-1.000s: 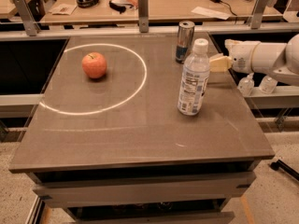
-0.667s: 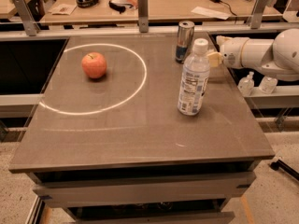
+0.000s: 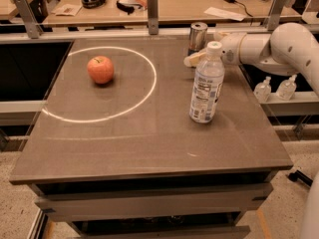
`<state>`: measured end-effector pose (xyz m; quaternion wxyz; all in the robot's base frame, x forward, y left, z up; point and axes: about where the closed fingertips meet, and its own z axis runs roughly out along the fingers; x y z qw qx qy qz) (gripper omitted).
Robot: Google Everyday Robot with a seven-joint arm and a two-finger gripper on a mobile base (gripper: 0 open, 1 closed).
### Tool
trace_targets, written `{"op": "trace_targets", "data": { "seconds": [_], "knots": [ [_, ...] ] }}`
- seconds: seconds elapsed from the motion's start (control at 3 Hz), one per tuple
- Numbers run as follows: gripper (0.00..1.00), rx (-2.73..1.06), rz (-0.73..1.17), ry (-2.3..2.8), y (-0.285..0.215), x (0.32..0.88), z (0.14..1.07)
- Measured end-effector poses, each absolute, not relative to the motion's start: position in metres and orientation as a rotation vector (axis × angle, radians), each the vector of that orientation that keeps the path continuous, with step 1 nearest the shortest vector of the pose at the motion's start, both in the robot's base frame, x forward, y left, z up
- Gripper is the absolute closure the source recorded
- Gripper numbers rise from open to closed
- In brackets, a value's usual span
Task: Move redbull can near apple
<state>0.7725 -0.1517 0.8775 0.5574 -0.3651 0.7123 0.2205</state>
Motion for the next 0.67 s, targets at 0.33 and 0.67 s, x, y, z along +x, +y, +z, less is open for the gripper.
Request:
{"op": "trace_targets", "data": {
  "seconds": [0.33, 0.67],
  "knots": [
    [0.08, -0.879, 0.532, 1.665, -0.1346, 0.7820, 0.8806],
    [0.26, -0.898, 0.552, 1.648, -0.1249, 0.7893, 0.8825]
  ]
}}
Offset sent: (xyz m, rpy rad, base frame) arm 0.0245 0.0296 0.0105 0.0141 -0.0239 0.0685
